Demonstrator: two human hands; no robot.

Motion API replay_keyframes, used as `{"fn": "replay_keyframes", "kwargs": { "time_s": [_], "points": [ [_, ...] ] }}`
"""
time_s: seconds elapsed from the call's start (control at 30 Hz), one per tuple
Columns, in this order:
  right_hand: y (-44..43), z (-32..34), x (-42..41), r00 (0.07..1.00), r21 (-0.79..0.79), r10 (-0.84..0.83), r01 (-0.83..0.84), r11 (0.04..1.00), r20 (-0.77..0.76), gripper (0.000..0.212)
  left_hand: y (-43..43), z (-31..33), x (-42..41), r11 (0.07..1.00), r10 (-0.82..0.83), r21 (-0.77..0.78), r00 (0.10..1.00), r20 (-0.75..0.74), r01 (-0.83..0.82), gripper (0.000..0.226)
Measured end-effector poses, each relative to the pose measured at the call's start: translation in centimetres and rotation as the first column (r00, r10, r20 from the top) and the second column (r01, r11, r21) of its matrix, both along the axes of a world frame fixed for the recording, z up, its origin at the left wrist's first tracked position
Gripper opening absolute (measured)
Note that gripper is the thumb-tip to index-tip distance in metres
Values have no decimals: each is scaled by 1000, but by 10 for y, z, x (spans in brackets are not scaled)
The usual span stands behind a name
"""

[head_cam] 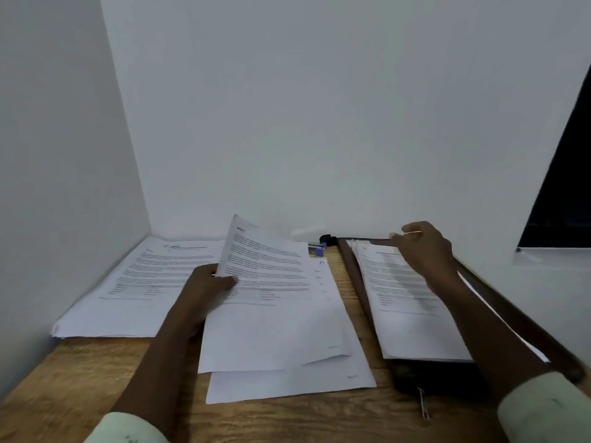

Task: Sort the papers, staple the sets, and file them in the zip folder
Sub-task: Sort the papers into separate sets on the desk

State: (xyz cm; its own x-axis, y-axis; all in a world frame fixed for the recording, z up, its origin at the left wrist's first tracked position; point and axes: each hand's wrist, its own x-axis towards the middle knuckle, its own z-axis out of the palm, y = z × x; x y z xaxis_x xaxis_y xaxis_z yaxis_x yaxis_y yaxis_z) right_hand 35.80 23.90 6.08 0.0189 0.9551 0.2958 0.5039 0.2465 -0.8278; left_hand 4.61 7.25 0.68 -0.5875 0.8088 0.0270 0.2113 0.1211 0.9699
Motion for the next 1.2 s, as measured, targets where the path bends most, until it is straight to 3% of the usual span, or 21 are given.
{"fn": "replay_keyframes", "kwargs": {
  "time_s": [0.13,0.3,0.4,0.43,0.57,0.77,0.87,0.97,1.03,1.1,1.2],
  "points": [
    [3,-13,7,934,-65,76,-57,996,348,46,12,1,5,1000,-5,-14,1000,-10,5,6],
    [-5,-22,-29,854,-150,196,-140,979,481,63,13,5,7,996,-88,7,992,85,88,12],
    [-3,-29,-40,821,-206,220,-127,970,527,42,15,5,10,987,-158,46,977,144,153,24],
    [-1,-30,-41,820,-189,207,-124,974,533,27,15,5,13,982,-184,71,964,192,173,27],
    [4,-18,-34,853,-94,128,-93,991,506,14,21,7,34,950,-310,180,844,438,256,37],
    [-37,23,-53,932,197,39,-116,974,361,19,28,6,55,928,-362,291,742,565,231,50],
    [-62,20,-88,915,234,122,-224,946,385,22,30,4,65,907,-406,339,729,551,248,50],
    [-77,0,-121,872,226,242,-361,905,425,27,30,6,75,916,-386,340,703,597,215,32],
    [-80,-13,-134,861,254,310,-431,866,403,19,31,7,80,920,-381,336,673,635,203,42],
    [-85,-23,-139,859,319,374,-484,815,349,6,31,7,80,911,-397,349,704,589,221,49],
    [-92,-28,-139,838,336,483,-544,769,254,7,30,5,78,901,-395,379,760,516,211,45]
  ]
}}
